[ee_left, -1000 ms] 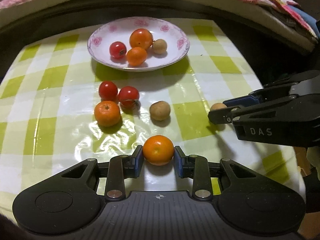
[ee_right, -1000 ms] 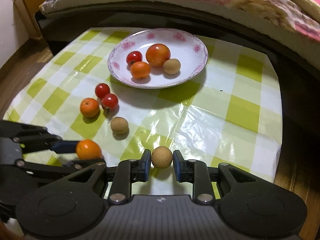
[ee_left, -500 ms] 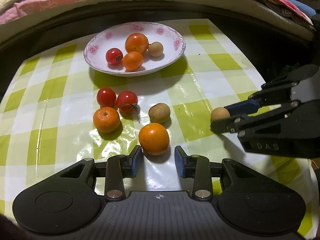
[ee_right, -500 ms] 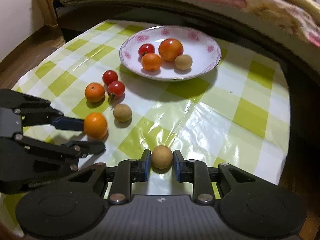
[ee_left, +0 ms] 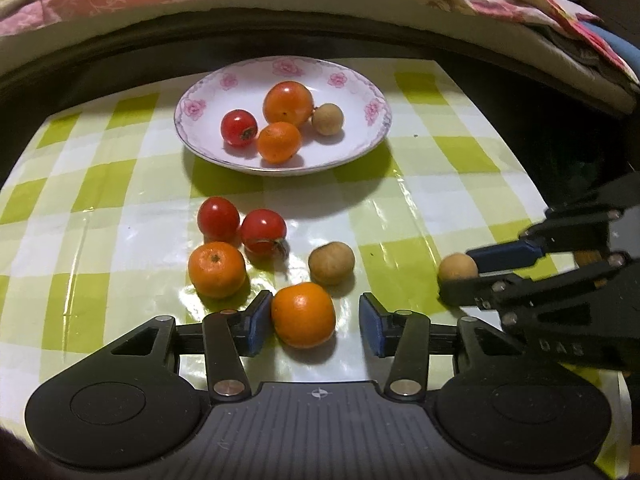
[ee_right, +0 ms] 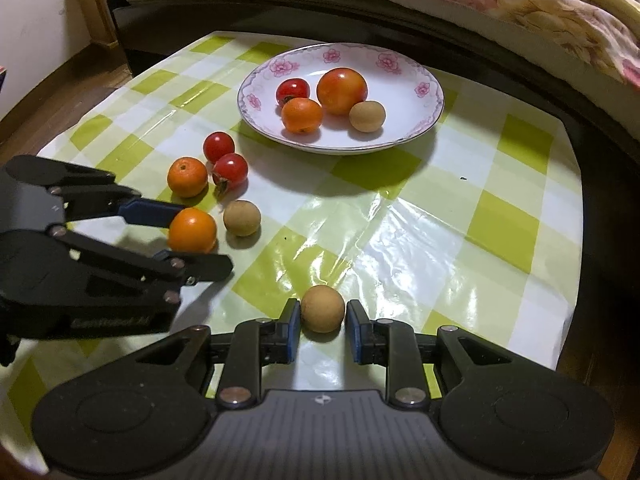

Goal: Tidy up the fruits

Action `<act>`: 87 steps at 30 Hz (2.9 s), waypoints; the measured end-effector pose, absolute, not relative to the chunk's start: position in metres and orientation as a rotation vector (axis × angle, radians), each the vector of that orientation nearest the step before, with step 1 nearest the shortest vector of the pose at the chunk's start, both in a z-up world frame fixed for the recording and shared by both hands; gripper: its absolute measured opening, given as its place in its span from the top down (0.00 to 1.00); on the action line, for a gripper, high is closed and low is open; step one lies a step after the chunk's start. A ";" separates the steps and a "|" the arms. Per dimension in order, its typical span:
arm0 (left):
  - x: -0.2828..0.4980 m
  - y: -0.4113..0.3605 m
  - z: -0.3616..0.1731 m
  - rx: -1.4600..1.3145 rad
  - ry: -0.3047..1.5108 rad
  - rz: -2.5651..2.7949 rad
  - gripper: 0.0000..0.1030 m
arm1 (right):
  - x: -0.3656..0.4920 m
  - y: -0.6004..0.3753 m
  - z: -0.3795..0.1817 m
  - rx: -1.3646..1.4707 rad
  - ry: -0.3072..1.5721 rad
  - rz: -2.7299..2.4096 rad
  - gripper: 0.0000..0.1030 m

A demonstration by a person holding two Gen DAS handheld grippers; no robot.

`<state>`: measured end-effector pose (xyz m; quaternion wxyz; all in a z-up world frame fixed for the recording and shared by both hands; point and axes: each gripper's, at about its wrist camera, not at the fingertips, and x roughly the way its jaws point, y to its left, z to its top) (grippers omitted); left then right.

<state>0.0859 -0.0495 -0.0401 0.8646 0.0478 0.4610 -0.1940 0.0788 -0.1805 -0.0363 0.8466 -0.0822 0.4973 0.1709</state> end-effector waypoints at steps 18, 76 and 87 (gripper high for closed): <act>0.081 -0.047 -0.031 0.122 0.976 -0.405 0.61 | 0.082 -0.179 -0.031 -0.169 1.050 0.337 0.75; 0.180 -0.047 -0.013 0.059 0.880 -0.301 0.61 | 0.207 -0.171 -0.020 -0.004 0.973 0.262 0.74; 0.179 -0.046 -0.018 0.071 0.880 -0.289 0.59 | 0.209 -0.167 -0.026 -0.043 0.971 0.265 0.74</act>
